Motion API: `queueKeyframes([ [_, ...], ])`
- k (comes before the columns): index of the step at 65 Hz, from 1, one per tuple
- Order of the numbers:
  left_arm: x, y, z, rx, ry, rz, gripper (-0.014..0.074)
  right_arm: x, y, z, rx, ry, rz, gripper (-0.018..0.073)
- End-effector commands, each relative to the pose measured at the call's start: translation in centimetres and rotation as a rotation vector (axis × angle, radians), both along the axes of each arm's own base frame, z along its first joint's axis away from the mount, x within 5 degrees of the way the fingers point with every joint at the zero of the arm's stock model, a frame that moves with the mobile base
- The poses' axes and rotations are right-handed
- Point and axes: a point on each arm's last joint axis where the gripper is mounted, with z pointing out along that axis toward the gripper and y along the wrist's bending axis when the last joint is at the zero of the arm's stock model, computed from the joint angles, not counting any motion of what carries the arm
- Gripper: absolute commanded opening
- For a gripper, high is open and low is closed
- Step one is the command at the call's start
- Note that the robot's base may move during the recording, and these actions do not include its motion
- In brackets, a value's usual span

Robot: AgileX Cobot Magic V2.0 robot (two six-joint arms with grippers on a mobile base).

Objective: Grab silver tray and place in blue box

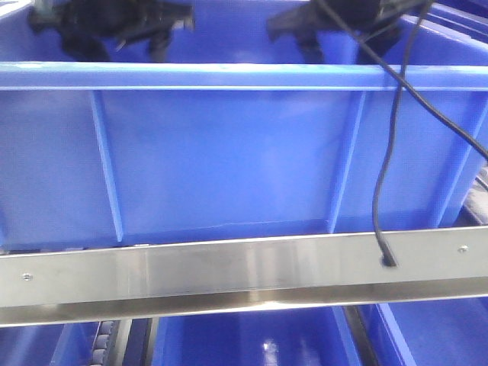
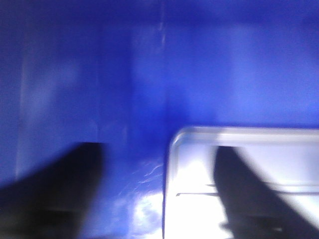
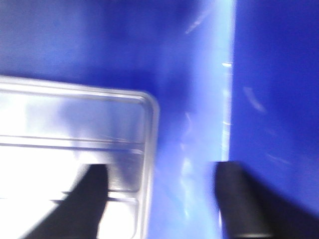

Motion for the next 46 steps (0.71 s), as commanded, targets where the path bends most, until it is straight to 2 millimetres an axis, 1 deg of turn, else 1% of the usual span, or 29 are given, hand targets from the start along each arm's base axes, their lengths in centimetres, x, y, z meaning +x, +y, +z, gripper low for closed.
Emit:
queueKeyframes([
  [1, -1.0, 0.4, 5.1, -0.037, -0.109, -0.035, 0.0472, -0.9, -1.0, 4.8, 0.009, -0.118, -0.005, 0.0592],
  [7, -1.9, 0.7, 7.0, -0.014, -0.117, -0.059, 0.0471, -1.8, -1.2, 6.2, 0.014, -0.133, 0.012, 0.0533],
  [13, -3.6, 1.2, 9.0, 0.02, -0.134, -0.085, 0.047, -3.0, -1.2, 7.8, 0.032, -0.149, 0.055, 0.0421],
  [15, -4.2, 1.5, 9.6, 0.029, -0.138, -0.092, 0.0465, -3.4, -1.2, 8.3, 0.044, -0.154, 0.068, 0.0374],
  [18, -5.4, 1.9, 10.6, 0.048, -0.137, -0.106, 0.0449, -4.1, -1.4, 9.3, 0.059, -0.167, 0.085, 0.0272],
  [21, -6.4, 2.2, 11.3, 0.065, -0.139, -0.126, 0.0429, -4.8, -1.6, 9.9, 0.063, -0.177, 0.093, 0.0205],
  [25, -8.2, 2.7, 12.2, 0.093, -0.129, -0.152, 0.0369, -5.8, -2.2, 10.7, 0.064, -0.185, 0.096, 0.0078],
  [26, -8.8, 2.9, 12.5, 0.097, -0.131, -0.16, 0.0346, -6.2, -2.3, 10.9, 0.064, -0.186, 0.096, 0.0053],
  [27, -9.1, 2.9, 12.5, 0.102, -0.125, -0.165, 0.0338, -6.3, -2.4, 11.0, 0.064, -0.186, 0.095, 0.0037],
  [31, -11.0, 3.4, 13.2, 0.105, -0.137, -0.191, 0.0255, -7.6, -3.0, 11.3, 0.058, -0.191, 0.107, 0.0059],
  [37, -13.9, 4.1, 13.4, 0.099, -0.158, -0.241, 0.012, -9.7, -4.0, 11.3, 0.047, -0.205, 0.138, 0.0053],
  [40, -14.9, 4.4, 12.9, 0.098, -0.16, -0.263, 0.0043, -10.6, -4.4, 11.2, 0.051, -0.217, 0.145, 0.0053],
  [43, -16.5, 5.0, 12.6, 0.089, -0.177, -0.288, -0.0045, -12.0, -5.1, 10.7, 0.051, -0.228, 0.159, 0.0053],
  [46, -17.4, 5.3, 11.8, 0.083, -0.177, -0.312, -0.0115, -13.0, -5.6, 10.4, 0.052, -0.241, 0.173, 0.0053],
])
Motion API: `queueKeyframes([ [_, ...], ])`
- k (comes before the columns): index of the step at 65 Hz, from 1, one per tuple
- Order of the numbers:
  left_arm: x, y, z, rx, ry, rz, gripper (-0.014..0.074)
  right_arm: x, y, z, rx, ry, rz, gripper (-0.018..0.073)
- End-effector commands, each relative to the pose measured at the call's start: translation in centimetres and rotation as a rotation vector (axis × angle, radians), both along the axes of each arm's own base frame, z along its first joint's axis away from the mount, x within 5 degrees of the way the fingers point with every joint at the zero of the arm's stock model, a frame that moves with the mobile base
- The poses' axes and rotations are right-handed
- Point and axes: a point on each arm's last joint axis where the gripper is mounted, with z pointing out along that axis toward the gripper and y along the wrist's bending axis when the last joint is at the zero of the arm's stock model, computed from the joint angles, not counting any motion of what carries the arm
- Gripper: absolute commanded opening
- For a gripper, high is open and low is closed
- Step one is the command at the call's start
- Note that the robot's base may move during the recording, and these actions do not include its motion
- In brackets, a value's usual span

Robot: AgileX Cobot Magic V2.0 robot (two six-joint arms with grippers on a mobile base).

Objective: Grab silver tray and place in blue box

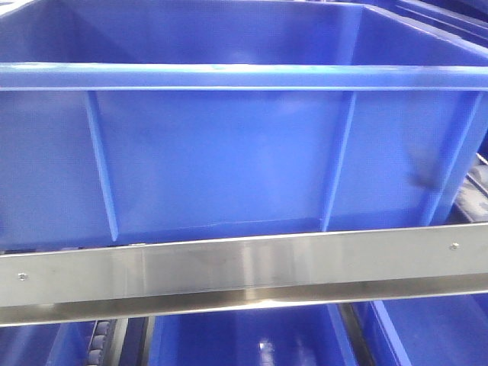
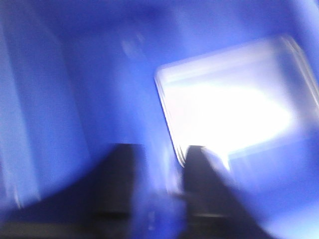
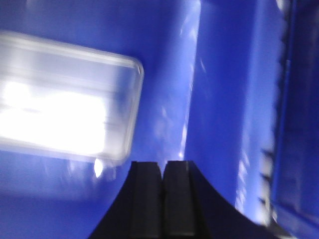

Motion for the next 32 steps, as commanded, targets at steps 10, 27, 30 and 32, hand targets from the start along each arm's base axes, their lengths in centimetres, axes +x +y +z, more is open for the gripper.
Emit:
queueKeyframes([
  [10, -6.3, 3.1, -1.0, -0.136, -0.142, -0.134, -0.0096, -7.0, -3.4, -0.2, 0.047, -0.195, 0.083, 0.0053],
  [27, -12.1, 6.9, -4.4, -0.315, -0.349, -0.275, -0.0096, -15.1, -6.9, -5.2, 0.149, -0.406, 0.169, 0.0053],
  [30, -13.0, 7.7, -4.9, -0.351, -0.4, -0.293, -0.0096, -16.8, -7.6, -6.3, 0.172, -0.457, 0.182, 0.0053],
  [32, -13.4, 8.1, -5.2, -0.358, -0.43, -0.302, -0.0096, -17.5, -8.0, -6.8, 0.18, -0.48, 0.187, 0.0053],
])
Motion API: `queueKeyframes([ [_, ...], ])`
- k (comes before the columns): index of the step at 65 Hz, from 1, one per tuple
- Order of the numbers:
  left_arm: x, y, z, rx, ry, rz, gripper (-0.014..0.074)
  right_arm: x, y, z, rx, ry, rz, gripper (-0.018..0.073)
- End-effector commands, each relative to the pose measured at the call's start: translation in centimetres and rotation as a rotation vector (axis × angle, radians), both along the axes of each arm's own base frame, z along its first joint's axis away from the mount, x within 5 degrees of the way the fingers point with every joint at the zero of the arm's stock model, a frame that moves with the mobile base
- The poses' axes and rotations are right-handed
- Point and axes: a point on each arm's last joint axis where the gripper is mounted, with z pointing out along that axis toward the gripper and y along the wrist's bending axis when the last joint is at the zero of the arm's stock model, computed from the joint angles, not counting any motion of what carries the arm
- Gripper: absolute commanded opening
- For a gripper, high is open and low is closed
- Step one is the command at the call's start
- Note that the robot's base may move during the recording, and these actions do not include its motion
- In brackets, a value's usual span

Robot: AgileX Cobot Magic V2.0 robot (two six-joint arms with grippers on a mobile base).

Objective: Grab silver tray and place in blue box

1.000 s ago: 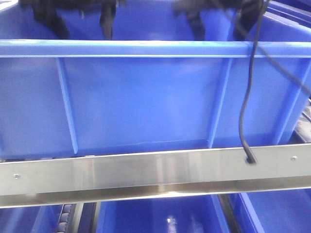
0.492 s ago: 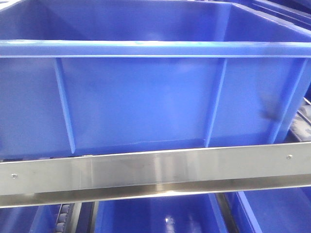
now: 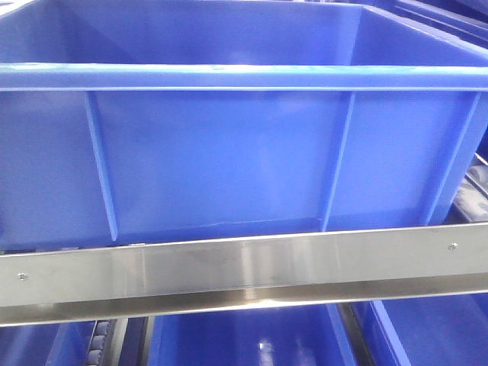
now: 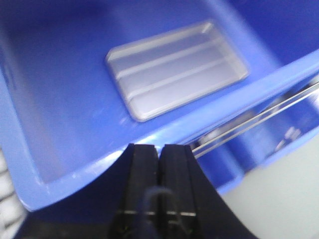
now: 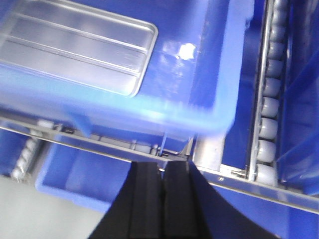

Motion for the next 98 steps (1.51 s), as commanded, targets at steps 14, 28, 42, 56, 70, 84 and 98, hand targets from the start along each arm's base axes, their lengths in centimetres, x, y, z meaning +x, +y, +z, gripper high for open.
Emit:
queueKeyframes([
  [14, -3.1, 2.4, -0.7, -0.165, -0.256, -0.079, -0.0097, -6.0, -2.7, -2.3, 0.125, -0.359, 0.07, 0.0053],
  [28, -3.3, 2.5, -1.0, -0.182, -0.236, -0.079, -0.0097, -6.7, -3.1, -2.3, 0.128, -0.408, 0.071, 0.0053],
  [42, -3.2, 2.5, -1.0, -0.181, -0.235, -0.079, -0.0097, -6.7, -3.1, -2.3, 0.127, -0.406, 0.07, 0.0053],
  [56, -3.2, 2.5, -1.0, -0.178, -0.229, -0.077, -0.0097, -6.7, -3.1, -2.3, 0.127, -0.406, 0.07, 0.0053],
  [70, -3.6, 3.3, -2.3, -0.214, -0.216, -0.015, -0.0097, -6.7, -3.1, -2.3, 0.127, -0.406, 0.07, 0.0053],
  [84, -4.0, 5.7, -6.6, -0.236, -0.374, 0.23, -0.0097, -6.7, -3.1, -2.3, 0.127, -0.406, 0.07, 0.0053],
  [98, -4.6, 7.1, -12.0, -0.239, -0.434, 0.414, -0.0097, -6.7, -3.1, -2.3, 0.127, -0.406, 0.07, 0.0053],
])
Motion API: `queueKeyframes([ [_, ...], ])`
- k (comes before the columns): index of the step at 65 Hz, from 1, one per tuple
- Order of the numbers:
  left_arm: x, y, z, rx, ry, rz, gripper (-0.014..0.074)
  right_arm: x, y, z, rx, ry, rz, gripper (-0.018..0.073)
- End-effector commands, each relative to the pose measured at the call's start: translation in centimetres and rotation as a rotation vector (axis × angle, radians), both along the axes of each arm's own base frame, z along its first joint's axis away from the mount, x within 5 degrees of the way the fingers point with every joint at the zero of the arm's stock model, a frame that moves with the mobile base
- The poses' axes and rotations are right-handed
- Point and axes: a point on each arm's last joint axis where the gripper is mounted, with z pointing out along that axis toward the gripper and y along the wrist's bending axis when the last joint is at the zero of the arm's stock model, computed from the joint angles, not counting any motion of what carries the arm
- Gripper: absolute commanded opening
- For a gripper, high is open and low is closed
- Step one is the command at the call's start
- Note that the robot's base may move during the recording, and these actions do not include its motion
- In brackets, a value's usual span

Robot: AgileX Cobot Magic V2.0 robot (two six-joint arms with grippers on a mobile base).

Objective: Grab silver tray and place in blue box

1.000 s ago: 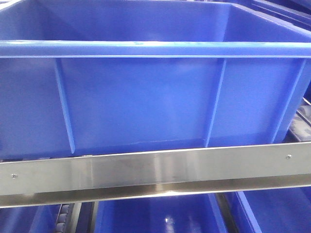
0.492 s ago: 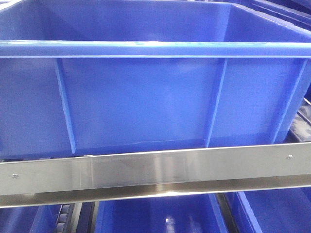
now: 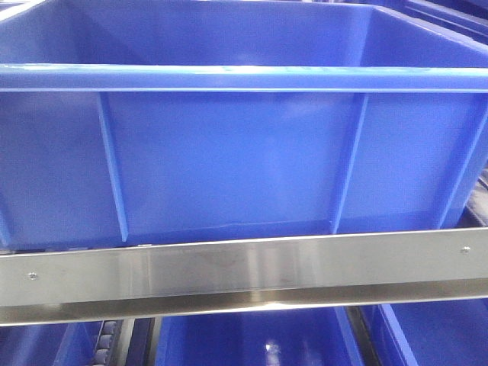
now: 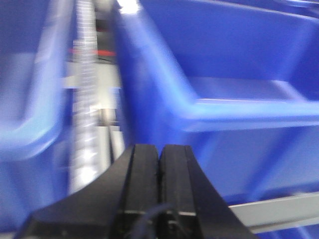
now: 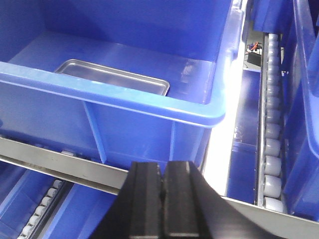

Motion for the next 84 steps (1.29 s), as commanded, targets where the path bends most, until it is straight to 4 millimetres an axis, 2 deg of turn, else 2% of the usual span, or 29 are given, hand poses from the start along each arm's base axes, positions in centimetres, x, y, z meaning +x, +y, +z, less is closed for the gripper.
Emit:
queueKeyframes([
  [1, -0.2, 0.3, 0.3, -0.035, -0.123, 0.053, -0.0097, 0.1, 0.2, 1.6, 0.009, -0.107, 0.026, 0.0053],
  [10, -0.3, 0.9, -1.9, -0.046, -0.117, 0.156, -0.0097, 0.1, 0.2, 1.6, 0.009, -0.107, 0.026, 0.0053],
  [20, -0.2, 1.2, -1.8, -0.043, -0.128, 0.208, -0.0097, 0.1, 0.2, 1.6, 0.008, -0.105, 0.026, 0.0053],
  [84, -0.2, 1.2, -1.8, -0.045, -0.13, 0.208, -0.0097, 0.1, 0.2, 1.4, 0.004, -0.105, 0.017, 0.0053],
])
